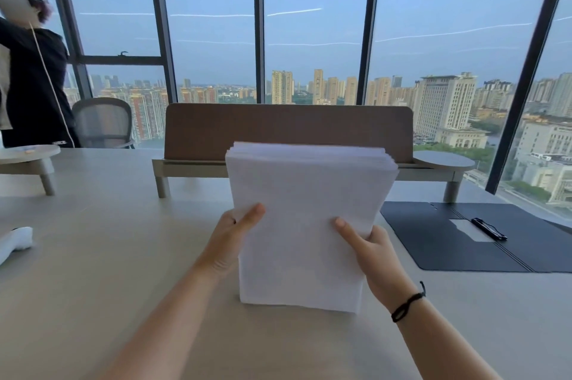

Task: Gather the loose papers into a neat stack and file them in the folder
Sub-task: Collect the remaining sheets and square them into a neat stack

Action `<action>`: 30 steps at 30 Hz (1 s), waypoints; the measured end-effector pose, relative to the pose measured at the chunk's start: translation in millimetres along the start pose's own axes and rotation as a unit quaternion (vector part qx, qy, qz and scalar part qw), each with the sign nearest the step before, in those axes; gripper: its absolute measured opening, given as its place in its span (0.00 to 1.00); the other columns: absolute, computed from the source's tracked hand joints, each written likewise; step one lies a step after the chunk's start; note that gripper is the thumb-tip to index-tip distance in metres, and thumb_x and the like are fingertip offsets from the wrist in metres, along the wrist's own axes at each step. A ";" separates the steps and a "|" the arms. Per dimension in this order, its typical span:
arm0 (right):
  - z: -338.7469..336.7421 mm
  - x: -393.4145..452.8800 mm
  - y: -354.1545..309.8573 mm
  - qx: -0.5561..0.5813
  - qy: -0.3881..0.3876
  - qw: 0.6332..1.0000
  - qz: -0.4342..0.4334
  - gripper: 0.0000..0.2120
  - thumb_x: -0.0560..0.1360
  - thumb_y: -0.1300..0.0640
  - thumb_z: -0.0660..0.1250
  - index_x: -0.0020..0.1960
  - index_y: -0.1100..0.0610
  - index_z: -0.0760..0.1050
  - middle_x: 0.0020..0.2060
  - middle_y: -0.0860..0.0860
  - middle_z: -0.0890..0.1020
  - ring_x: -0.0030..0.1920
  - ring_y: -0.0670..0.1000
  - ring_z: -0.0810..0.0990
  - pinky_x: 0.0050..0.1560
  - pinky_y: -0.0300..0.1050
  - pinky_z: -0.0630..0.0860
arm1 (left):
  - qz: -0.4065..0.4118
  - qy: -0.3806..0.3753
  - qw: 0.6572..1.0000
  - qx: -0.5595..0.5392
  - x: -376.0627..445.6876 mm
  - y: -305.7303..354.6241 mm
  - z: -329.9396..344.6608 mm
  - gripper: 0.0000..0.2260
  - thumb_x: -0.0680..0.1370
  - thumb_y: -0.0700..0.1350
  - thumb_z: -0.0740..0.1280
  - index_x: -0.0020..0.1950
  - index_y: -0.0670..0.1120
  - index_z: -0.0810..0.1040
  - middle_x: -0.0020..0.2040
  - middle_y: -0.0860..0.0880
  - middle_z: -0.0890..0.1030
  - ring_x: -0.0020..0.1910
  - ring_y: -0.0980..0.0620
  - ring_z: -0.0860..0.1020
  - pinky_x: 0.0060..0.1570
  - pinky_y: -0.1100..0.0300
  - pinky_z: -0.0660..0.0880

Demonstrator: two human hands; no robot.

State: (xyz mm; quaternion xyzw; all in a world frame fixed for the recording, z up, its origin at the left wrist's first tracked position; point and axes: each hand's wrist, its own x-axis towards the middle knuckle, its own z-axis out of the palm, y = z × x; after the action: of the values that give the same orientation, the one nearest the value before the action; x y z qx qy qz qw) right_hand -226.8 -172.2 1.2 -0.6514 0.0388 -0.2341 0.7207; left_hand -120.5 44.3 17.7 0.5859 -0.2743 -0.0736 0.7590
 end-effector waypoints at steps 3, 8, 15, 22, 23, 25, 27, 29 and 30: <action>-2.0 0.9 -1.1 -0.008 0.000 1.000 -0.021 0.33 0.61 0.34 0.78 0.56 0.56 0.85 0.52 0.54 0.88 0.53 0.55 0.87 0.54 0.54 0.83 | -0.013 0.004 1.000 0.000 -0.1 -1.5 -4.6 0.21 0.67 0.60 0.75 0.51 0.47 0.87 0.53 0.42 0.87 0.53 0.43 0.85 0.51 0.51 0.81; 9.2 3.7 0.6 0.011 0.024 1.000 -0.002 0.15 0.71 0.48 0.75 0.53 0.56 0.86 0.49 0.54 0.89 0.51 0.56 0.88 0.55 0.57 0.83 | -0.028 0.093 0.993 0.066 2.7 -3.7 10.6 0.09 0.73 0.55 0.73 0.43 0.51 0.89 0.46 0.49 0.88 0.50 0.48 0.86 0.52 0.51 0.81; 21.4 20.1 -31.7 0.010 0.075 0.995 -0.067 0.05 0.76 0.53 0.73 0.45 0.54 0.86 0.42 0.51 0.89 0.45 0.54 0.89 0.47 0.53 0.85 | 0.049 0.170 0.975 0.132 14.9 29.8 25.6 0.13 0.76 0.56 0.70 0.39 0.49 0.84 0.44 0.43 0.87 0.44 0.44 0.85 0.47 0.51 0.80; 7.1 6.6 -1.4 0.044 -0.002 0.999 -0.026 0.18 0.73 0.57 0.74 0.62 0.57 0.79 0.54 0.55 0.87 0.54 0.57 0.87 0.53 0.55 0.83 | -0.050 0.072 0.992 0.087 -3.6 -16.5 -6.7 0.04 0.69 0.44 0.78 0.43 0.50 0.88 0.48 0.47 0.88 0.51 0.45 0.86 0.55 0.46 0.81; 4.7 3.8 7.6 0.050 -0.010 0.999 -0.003 0.18 0.72 0.56 0.74 0.61 0.58 0.80 0.54 0.56 0.87 0.54 0.58 0.87 0.53 0.55 0.83 | -0.078 0.058 0.992 0.084 -8.5 -30.1 -10.6 0.07 0.69 0.43 0.78 0.46 0.49 0.88 0.50 0.46 0.88 0.53 0.44 0.86 0.56 0.46 0.81; 3.3 -0.9 23.1 0.050 -0.021 0.998 0.040 0.14 0.73 0.58 0.73 0.58 0.60 0.82 0.53 0.58 0.88 0.52 0.59 0.87 0.52 0.54 0.84 | -0.115 0.028 0.989 0.092 -15.9 -53.1 -17.4 0.13 0.69 0.43 0.79 0.52 0.47 0.86 0.52 0.46 0.88 0.55 0.44 0.85 0.58 0.46 0.80; 4.5 -5.3 35.7 0.039 -0.028 0.996 0.078 0.13 0.72 0.58 0.74 0.55 0.61 0.84 0.51 0.59 0.88 0.50 0.59 0.88 0.51 0.54 0.84 | -0.129 -0.004 0.984 0.119 -19.9 -67.1 -23.4 0.19 0.67 0.48 0.81 0.56 0.47 0.85 0.54 0.47 0.87 0.56 0.47 0.85 0.61 0.44 0.78; 4.5 -7.6 45.3 0.019 -0.024 0.995 0.090 0.17 0.69 0.53 0.75 0.55 0.61 0.84 0.51 0.59 0.88 0.51 0.59 0.88 0.53 0.55 0.83 | -0.133 -0.034 0.982 0.130 -20.4 -74.3 -29.8 0.25 0.65 0.51 0.80 0.60 0.47 0.83 0.57 0.48 0.86 0.58 0.48 0.84 0.64 0.45 0.76; 3.8 -7.4 48.2 0.008 -0.019 0.996 0.087 0.19 0.68 0.51 0.75 0.54 0.61 0.85 0.50 0.58 0.88 0.51 0.59 0.88 0.53 0.55 0.83 | -0.134 -0.046 0.980 0.141 -20.3 -75.2 -32.6 0.25 0.66 0.51 0.80 0.61 0.48 0.83 0.58 0.49 0.86 0.59 0.50 0.83 0.64 0.46 0.75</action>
State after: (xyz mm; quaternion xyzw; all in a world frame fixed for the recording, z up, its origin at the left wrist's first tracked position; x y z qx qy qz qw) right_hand -218.2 -163.9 -46.2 -0.6443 0.0796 -0.1582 0.7440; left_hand -105.4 58.0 -64.2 0.7144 -0.2351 -0.1619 0.6389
